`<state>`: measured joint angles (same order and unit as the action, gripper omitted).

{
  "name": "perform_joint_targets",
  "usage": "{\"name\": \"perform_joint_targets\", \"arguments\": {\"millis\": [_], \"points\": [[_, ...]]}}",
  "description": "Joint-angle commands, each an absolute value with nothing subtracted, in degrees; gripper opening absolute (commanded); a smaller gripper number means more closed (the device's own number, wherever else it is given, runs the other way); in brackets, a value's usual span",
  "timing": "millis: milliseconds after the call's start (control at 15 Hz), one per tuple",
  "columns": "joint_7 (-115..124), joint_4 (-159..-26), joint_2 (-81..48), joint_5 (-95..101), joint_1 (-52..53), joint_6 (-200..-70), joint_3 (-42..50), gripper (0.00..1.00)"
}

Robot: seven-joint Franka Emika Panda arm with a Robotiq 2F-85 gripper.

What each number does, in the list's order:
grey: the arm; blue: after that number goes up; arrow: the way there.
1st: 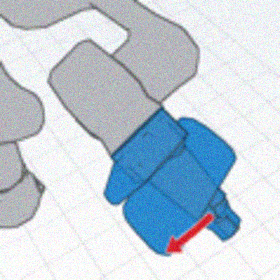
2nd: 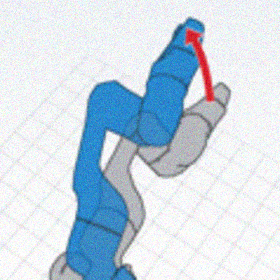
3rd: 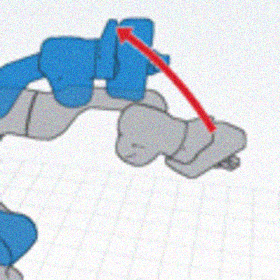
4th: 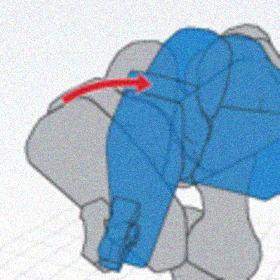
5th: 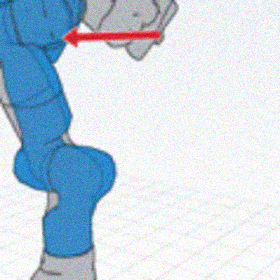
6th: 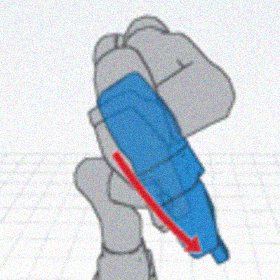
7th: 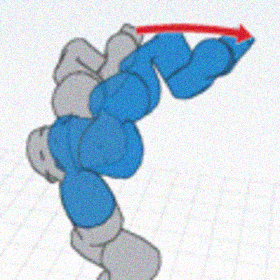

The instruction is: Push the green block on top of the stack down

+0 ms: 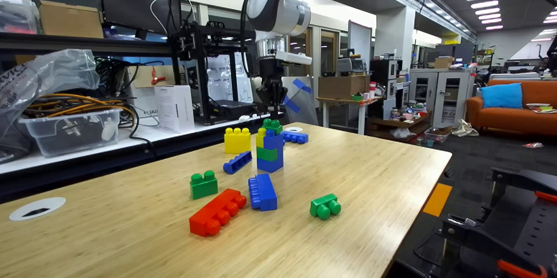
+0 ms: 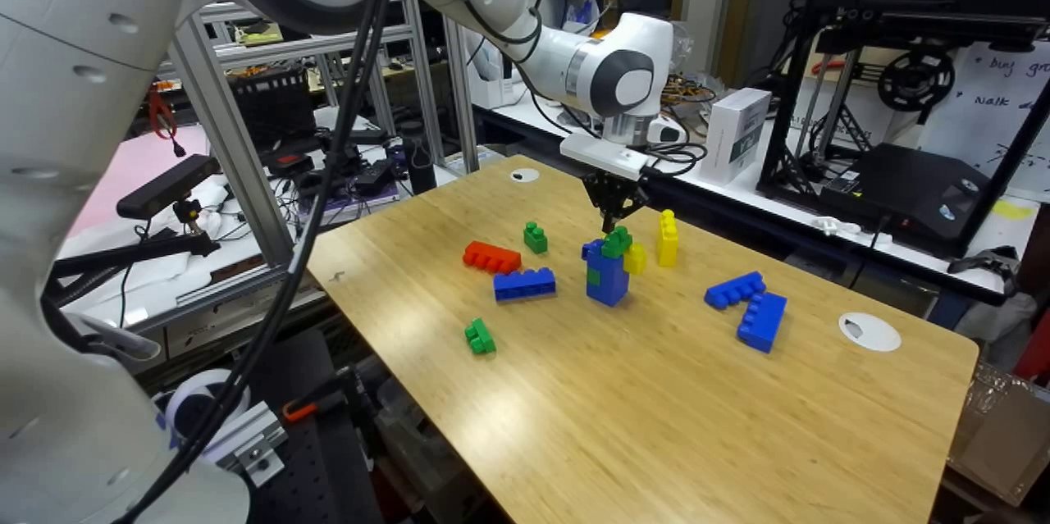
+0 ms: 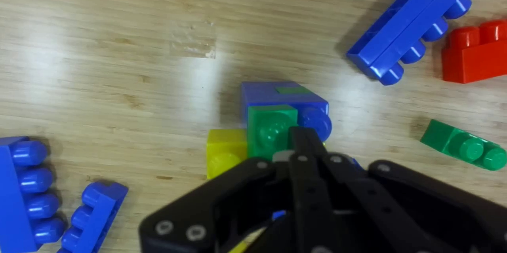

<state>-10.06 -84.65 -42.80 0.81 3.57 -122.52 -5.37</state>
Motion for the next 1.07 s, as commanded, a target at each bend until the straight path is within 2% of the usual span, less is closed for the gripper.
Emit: {"name": "perform_joint_targets", "arguments": {"millis": [0, 1000], "points": [[-11.3, -85.8, -42.4, 2.0, 4.0, -122.6, -5.3, 0.0], [-12.5, -85.4, -42.0, 7.2, 4.9, -124.2, -4.9, 0.0]]}}
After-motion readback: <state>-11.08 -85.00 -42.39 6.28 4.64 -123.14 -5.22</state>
